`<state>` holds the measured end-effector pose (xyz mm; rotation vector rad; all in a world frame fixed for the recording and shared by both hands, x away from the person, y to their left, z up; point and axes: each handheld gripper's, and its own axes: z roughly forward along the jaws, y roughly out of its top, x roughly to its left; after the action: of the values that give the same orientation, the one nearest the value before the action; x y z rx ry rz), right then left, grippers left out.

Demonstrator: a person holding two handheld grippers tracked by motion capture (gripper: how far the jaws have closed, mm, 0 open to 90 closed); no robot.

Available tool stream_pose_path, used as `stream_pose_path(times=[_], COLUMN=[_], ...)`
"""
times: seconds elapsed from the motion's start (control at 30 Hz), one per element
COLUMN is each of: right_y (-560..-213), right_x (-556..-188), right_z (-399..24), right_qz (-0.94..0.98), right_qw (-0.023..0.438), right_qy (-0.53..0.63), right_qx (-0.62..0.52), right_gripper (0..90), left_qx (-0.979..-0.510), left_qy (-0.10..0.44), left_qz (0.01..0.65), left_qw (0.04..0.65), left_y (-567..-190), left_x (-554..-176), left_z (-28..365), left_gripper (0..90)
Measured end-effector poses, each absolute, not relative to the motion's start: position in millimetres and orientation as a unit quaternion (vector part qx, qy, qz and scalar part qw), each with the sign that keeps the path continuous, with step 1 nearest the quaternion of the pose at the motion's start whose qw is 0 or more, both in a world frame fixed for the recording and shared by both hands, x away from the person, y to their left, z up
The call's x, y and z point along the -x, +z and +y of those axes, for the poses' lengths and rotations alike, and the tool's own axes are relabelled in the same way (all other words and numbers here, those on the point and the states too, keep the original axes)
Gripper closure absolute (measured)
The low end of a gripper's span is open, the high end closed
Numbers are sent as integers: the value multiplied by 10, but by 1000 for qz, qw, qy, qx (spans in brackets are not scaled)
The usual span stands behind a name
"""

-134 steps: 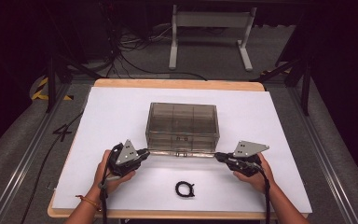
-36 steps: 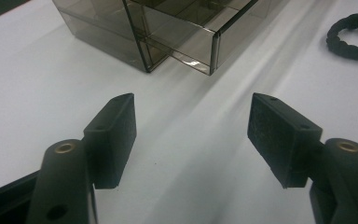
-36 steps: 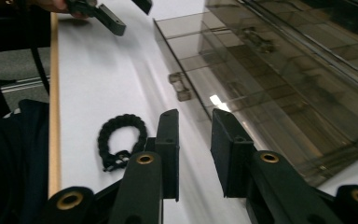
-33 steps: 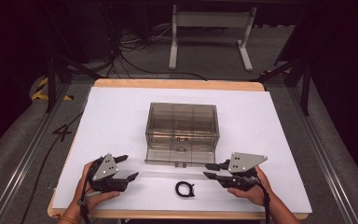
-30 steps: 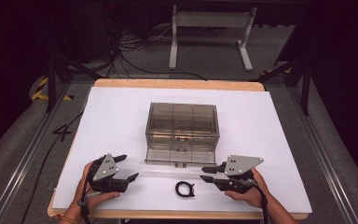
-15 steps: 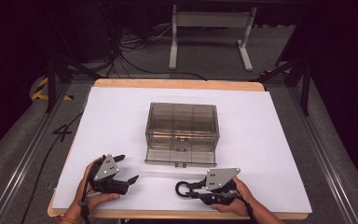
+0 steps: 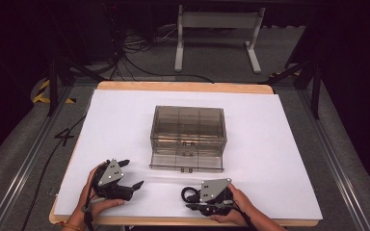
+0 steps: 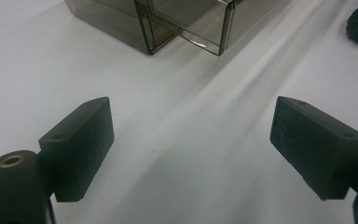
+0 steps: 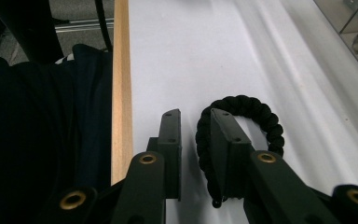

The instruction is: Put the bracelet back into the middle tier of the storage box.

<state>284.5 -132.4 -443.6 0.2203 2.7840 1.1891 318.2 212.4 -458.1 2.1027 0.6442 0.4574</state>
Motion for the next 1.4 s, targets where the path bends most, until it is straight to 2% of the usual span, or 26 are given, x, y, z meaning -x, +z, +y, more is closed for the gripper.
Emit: stream_pose_path(times=[0.37, 1.4], right_y=[-4463, -4087], right_x=[-2849, -2921], right_z=[-1285, -1600], right_qz=[924, 885], right_qw=[70, 93], right_qy=[371, 448], right_qx=[-61, -87], right_gripper=[850, 861], left_qx=[-847, -845], left_qy=[183, 173], left_qz=[259, 255], left_qw=[426, 437], left_y=[-4586, -4585], left_x=[-3193, -3244], left_z=[2109, 2116], left_gripper=[142, 130])
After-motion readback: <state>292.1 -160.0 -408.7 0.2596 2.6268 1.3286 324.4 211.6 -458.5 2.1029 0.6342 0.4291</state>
